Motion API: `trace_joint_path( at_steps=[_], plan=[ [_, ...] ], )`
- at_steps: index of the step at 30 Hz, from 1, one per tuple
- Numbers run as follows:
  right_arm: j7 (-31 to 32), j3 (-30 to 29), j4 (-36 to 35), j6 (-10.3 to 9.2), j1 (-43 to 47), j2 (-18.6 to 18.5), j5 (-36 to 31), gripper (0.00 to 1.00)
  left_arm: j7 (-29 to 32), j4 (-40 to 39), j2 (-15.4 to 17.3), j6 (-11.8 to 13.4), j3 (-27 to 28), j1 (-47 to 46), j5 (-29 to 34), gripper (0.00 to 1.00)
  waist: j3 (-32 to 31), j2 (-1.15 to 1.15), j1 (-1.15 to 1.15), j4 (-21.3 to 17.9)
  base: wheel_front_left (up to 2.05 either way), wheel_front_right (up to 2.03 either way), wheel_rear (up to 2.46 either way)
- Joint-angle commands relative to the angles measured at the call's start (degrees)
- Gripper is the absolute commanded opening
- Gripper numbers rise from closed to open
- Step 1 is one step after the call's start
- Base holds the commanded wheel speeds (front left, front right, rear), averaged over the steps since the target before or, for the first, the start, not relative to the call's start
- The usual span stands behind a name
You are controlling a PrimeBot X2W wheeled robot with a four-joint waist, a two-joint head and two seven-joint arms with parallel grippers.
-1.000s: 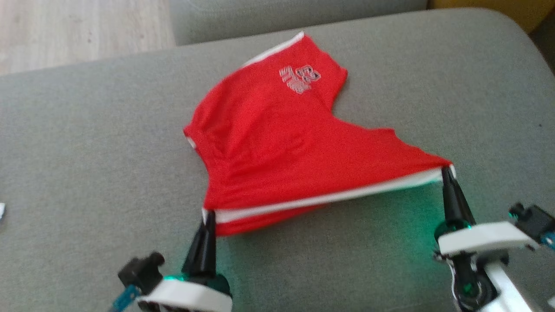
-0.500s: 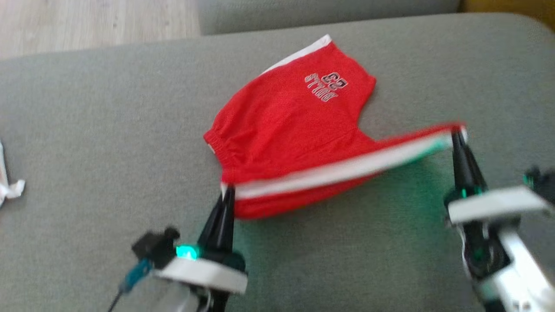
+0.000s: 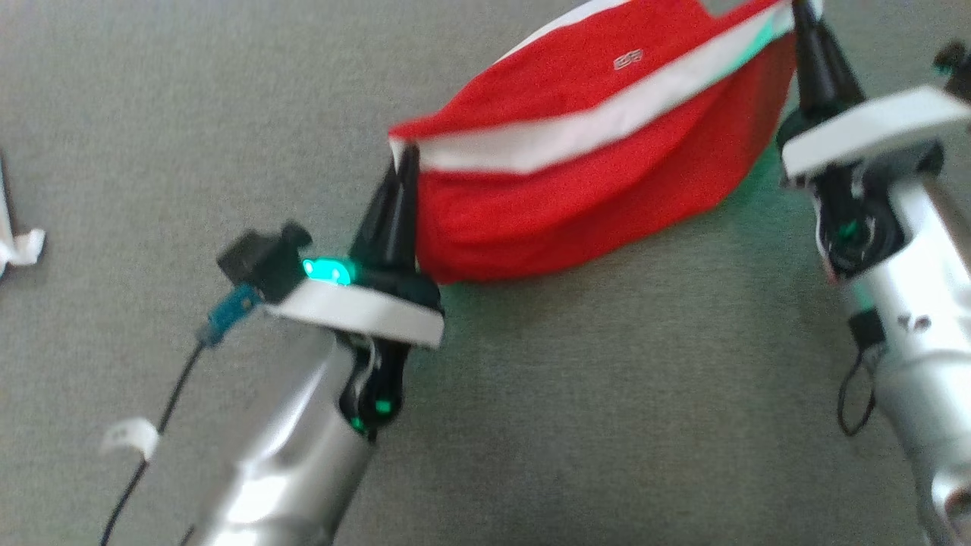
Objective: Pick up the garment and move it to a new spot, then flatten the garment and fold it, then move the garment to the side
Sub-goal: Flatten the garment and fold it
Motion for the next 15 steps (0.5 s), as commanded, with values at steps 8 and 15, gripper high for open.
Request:
trace_joint_path(
  at_steps=[8,15],
  plan=[
    [-0.90,3.33,8.95,0.44,-13.69,1.00,-3.81,0.00,-0.30,-0.09,0.06,0.09,3.28,-8.28,-1.52,0.00,6.59,0.00,-0.02,3.44,0.00,0.00,0.00],
    [-4.16,6.39,15.18,0.44,-18.18,1.29,-6.81,1.00,-0.30,1.37,0.05,0.09,5.04,-7.87,-2.60,1.00,8.00,0.00,-0.02,3.71,0.00,0.00,0.00]
  ],
)
